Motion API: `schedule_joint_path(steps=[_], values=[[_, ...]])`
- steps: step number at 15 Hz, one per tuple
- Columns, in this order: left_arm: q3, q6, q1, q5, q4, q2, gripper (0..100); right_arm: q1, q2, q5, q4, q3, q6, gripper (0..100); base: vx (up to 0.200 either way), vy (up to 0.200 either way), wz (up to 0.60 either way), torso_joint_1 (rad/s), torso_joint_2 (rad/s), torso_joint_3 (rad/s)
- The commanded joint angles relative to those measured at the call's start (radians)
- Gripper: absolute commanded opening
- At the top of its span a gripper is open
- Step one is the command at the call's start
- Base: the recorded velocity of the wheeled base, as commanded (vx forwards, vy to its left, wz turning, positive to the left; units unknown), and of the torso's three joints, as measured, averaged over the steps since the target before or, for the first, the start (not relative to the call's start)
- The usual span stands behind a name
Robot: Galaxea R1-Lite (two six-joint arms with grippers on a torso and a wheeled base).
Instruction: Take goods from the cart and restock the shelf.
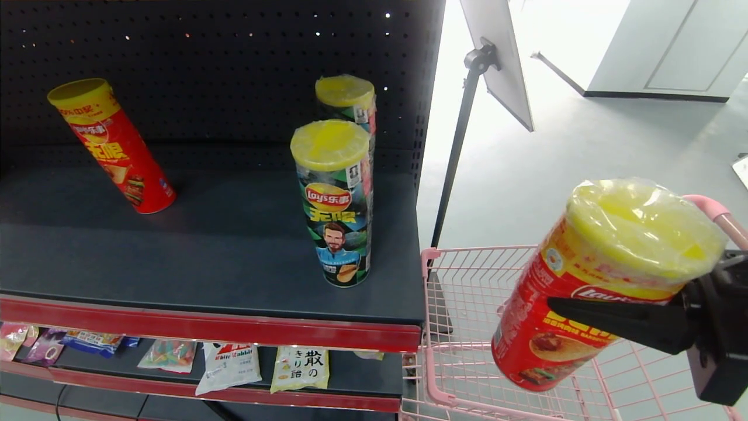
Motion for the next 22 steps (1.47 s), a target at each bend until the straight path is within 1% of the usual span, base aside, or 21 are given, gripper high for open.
schedule_joint_path(steps=[1,22], values=[[0.000,0.000,0.001,0.001,0.000,0.001,100,0.003,0.022,0.000,0.000,-0.012,-0.001,0,0.000,0.200,0.00,0.002,0.01,0.002],[0.000,0.000,0.000,0.001,0.000,0.001,100,0.003,0.022,-0.002,0.000,-0.032,0.000,0,0.000,0.200,0.00,0.002,0.00,0.002]])
